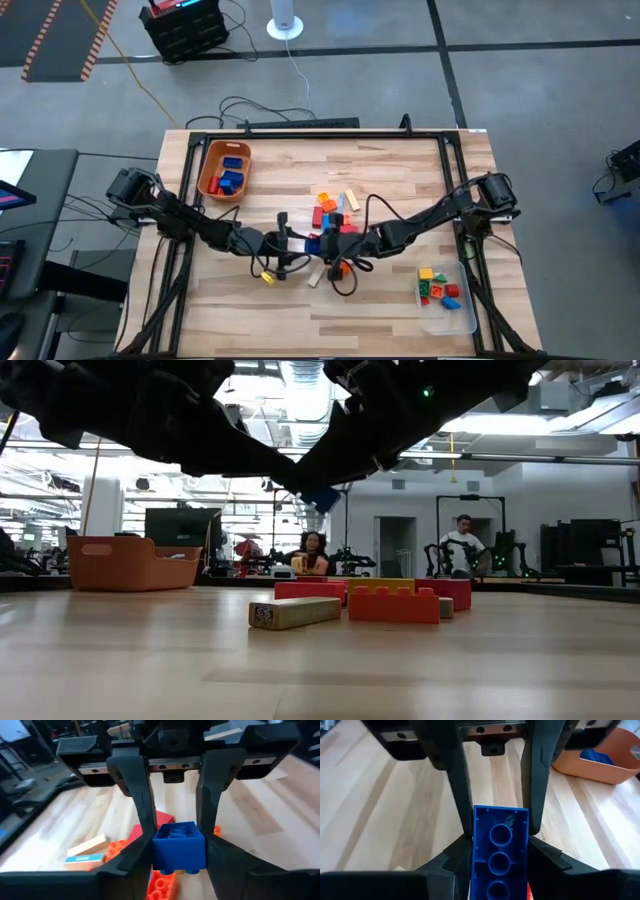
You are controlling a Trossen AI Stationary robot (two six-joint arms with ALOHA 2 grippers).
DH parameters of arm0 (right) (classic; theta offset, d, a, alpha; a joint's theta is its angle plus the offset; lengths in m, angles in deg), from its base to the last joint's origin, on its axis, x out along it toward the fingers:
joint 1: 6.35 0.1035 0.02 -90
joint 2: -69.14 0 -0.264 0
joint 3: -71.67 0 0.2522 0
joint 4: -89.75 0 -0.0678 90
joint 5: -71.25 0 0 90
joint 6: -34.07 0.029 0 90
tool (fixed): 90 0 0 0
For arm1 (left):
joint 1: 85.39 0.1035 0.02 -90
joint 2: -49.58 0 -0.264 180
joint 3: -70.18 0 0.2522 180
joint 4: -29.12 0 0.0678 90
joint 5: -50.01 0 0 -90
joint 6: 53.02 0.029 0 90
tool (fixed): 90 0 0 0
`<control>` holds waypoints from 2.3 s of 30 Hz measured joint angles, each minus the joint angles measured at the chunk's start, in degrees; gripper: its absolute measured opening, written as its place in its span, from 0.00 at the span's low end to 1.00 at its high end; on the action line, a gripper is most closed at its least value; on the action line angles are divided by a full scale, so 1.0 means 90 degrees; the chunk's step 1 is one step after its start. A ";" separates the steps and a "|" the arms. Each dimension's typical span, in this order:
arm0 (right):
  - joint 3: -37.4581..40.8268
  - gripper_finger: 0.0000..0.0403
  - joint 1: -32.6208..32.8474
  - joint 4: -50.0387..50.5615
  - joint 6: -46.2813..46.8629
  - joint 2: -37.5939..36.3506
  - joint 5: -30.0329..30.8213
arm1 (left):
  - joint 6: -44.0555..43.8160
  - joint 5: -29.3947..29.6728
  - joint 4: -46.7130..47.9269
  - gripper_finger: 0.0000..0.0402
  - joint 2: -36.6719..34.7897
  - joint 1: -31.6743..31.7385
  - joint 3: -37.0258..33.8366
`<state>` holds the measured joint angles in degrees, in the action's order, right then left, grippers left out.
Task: Sort blocks by size
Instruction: Put the large blue game piece into the orange bin, then put the large brown wooden block into the orange bin
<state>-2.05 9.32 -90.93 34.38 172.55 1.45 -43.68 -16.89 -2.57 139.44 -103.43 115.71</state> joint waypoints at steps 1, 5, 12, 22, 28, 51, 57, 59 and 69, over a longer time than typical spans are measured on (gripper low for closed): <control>0.0000 0.44 -0.0001 -0.0021 -0.0011 0.0001 -0.0011 | -0.0041 -0.0043 -0.0002 0.37 -0.0002 -0.0002 0.0001; 0.0005 0.48 -0.0015 -0.0044 0.0022 0.0004 -0.0063 | -0.0143 -0.0037 0.0035 0.34 -0.0002 0.0002 0.0002; -0.0012 0.58 -0.0059 0.0334 0.0343 -0.0018 -0.0082 | -0.0454 0.0097 0.0575 0.34 -0.0083 0.0002 0.0012; -0.0032 0.62 -0.0086 0.2224 0.1051 -0.0754 0.0925 | -0.1245 0.2651 0.4444 0.34 -0.2628 0.0022 0.0000; -0.0032 0.62 -0.0033 0.2381 0.1144 -0.0876 0.1045 | -0.3408 0.3640 0.7589 0.34 -0.4536 0.0598 0.0000; -0.0022 0.62 0.0173 0.1838 0.0549 -0.0622 0.0065 | -0.4925 0.3295 1.0080 0.67 -0.4391 0.2382 0.0082; -0.0463 0.62 0.0438 0.1326 -0.0418 0.0201 -0.1890 | -0.4200 0.3208 0.9359 0.70 -0.4412 0.2317 0.0400; -0.0831 0.62 0.0440 0.1819 -0.0631 0.0440 -0.1952 | -0.4029 0.3097 0.9078 0.69 -0.4412 0.2243 0.0443; -0.1928 0.62 0.0253 0.3377 -0.1949 0.1360 -0.1971 | -0.3796 0.2741 0.8669 0.69 -0.4412 0.1886 0.0447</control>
<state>-19.41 11.60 -60.54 16.84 184.79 -16.29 -77.84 7.78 75.46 99.73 -86.45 119.73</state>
